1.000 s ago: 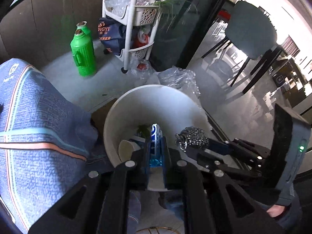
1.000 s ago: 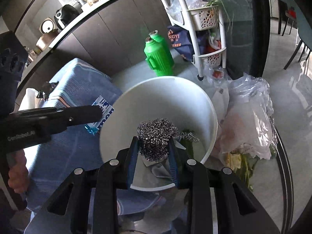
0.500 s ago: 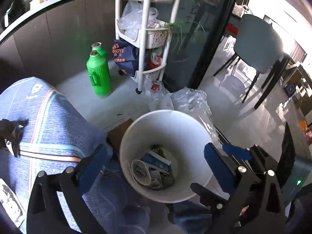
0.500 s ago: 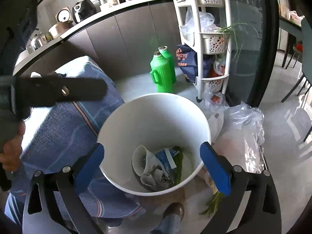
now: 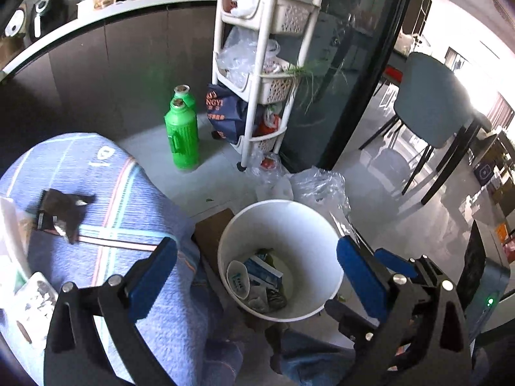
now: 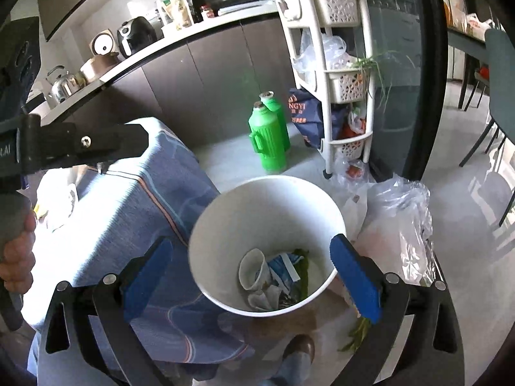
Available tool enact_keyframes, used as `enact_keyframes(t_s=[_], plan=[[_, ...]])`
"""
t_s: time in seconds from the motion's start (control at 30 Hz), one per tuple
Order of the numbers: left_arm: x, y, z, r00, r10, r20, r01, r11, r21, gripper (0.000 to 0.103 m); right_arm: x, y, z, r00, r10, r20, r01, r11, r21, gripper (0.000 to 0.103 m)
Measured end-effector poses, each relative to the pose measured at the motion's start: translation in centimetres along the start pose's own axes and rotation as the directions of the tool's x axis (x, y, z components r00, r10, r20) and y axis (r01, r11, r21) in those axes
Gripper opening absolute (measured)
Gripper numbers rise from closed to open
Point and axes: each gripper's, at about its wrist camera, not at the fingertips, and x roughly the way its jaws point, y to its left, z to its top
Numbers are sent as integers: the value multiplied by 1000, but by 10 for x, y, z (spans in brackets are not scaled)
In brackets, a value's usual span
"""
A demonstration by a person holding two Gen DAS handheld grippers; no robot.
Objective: Collect trash
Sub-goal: 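Move both open tools back toward the table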
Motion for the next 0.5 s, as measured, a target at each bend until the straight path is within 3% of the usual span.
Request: enact_keyframes(t_s=[0.33,0.5], plan=[[-63,18,-8,997,8,77,-6,999,-33,99,-31,45,7,999,32,26,-30,998,-55,95],[-100,48,-25,994,30,104,-20,995,-99,99,-40,73,7,998,58,17,-56,993,-101,95]])
